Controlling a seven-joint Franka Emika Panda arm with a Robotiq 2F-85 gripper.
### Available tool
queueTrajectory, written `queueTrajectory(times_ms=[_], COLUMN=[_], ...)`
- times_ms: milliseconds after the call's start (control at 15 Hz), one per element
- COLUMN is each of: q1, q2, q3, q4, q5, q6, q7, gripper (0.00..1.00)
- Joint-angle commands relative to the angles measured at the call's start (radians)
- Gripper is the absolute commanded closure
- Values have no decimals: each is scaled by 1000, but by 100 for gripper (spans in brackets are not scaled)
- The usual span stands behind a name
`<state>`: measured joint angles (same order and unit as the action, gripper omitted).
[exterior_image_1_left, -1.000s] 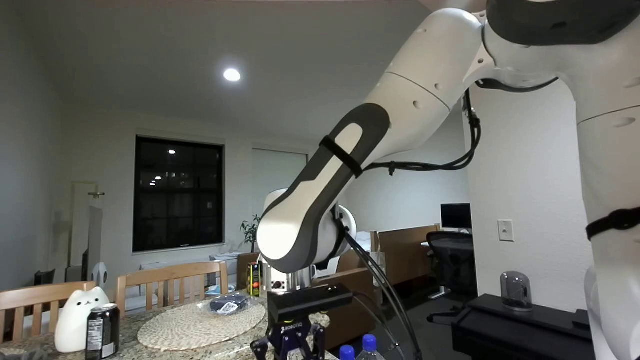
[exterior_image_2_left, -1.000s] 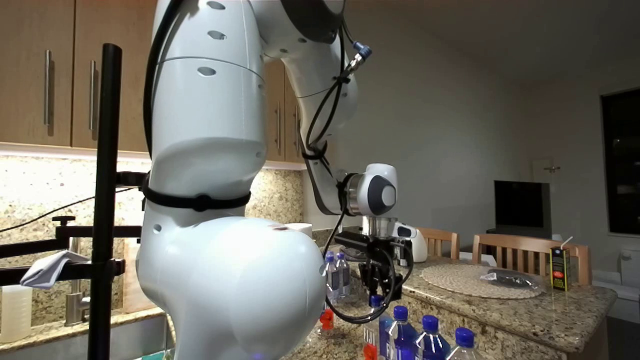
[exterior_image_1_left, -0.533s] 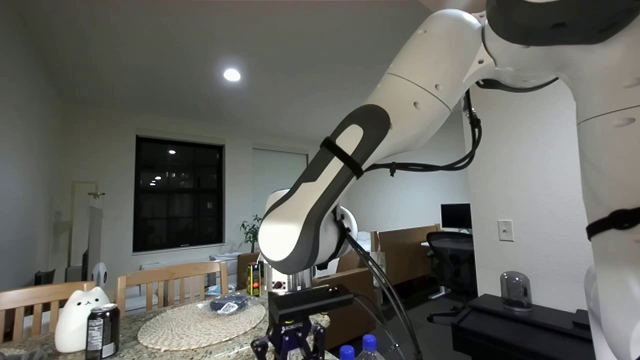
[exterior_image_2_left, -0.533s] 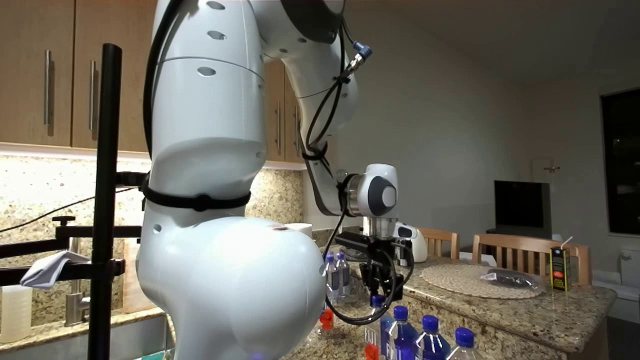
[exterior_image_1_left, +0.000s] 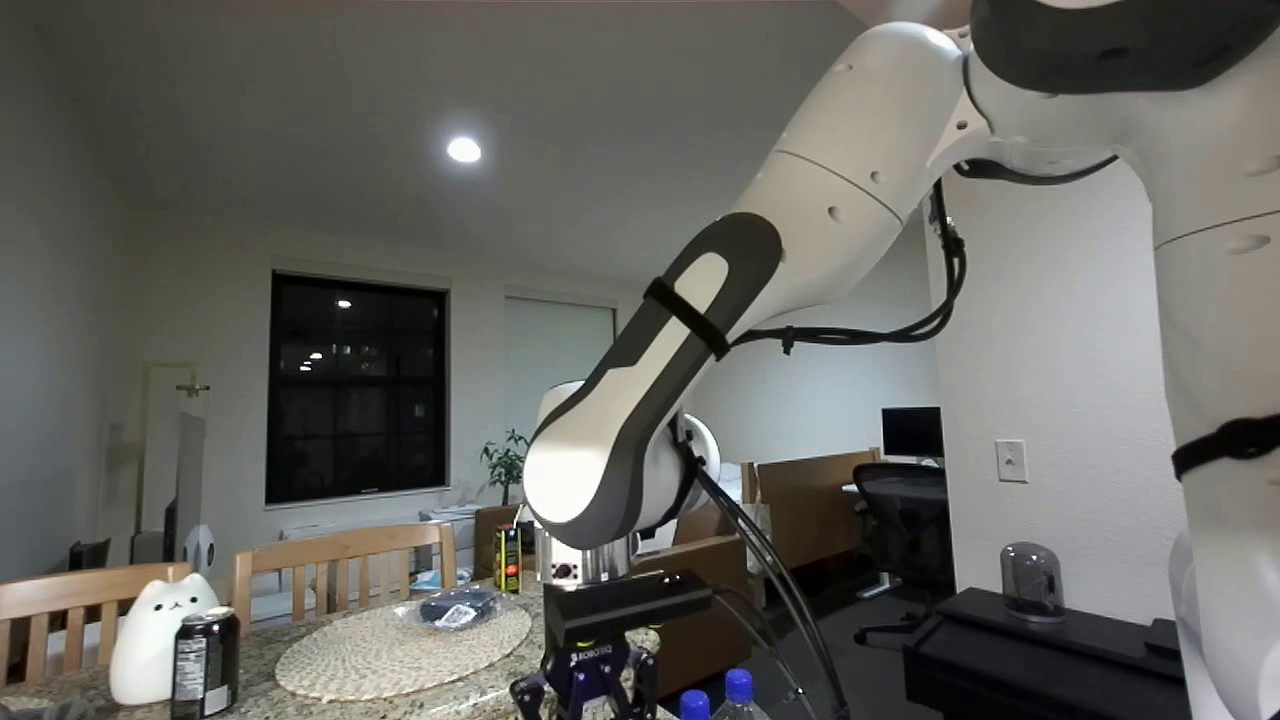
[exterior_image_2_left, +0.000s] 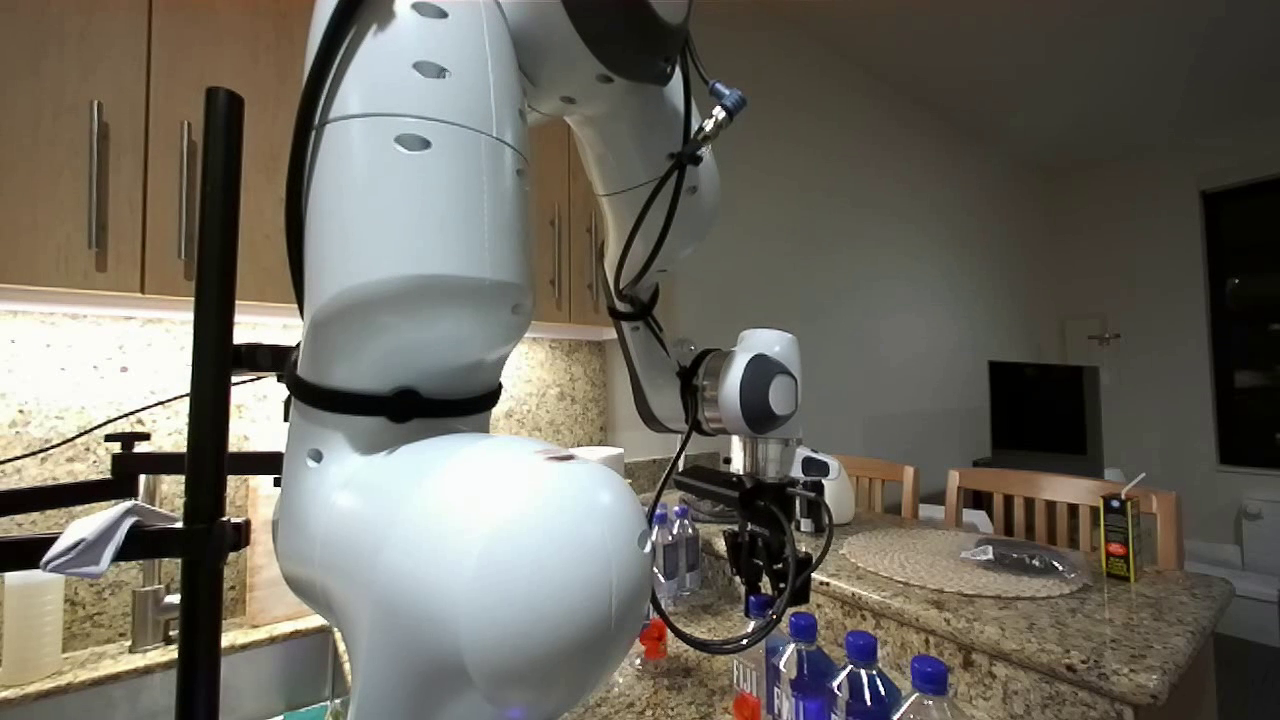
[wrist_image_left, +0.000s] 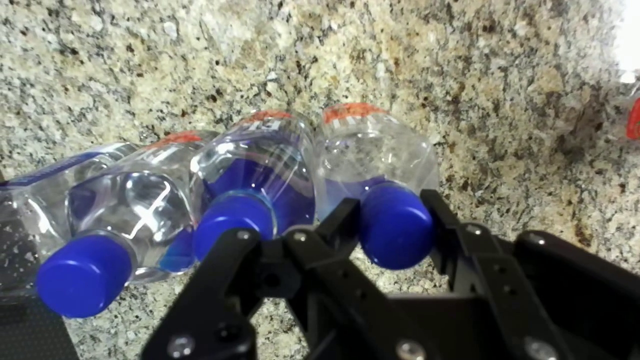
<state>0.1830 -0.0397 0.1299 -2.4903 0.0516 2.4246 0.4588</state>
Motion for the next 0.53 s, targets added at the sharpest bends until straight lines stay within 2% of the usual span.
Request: queueTrajectory(times_ms=[0, 133, 200, 267, 333, 467], q1=[-19, -18, -17, -18, -18, -18], q2=[-28, -27, -27, -28, -28, -28], q3=[4, 5, 6, 6, 6, 6], q4=[-35, -34, -34, -33, -33, -33], q5=[18, 19, 20, 20, 17, 16], q6=[14, 16, 16, 16, 15, 14], q7=[-50, -51, -51, -52, -50, -49], gripper=[85, 86, 66, 39, 37, 27])
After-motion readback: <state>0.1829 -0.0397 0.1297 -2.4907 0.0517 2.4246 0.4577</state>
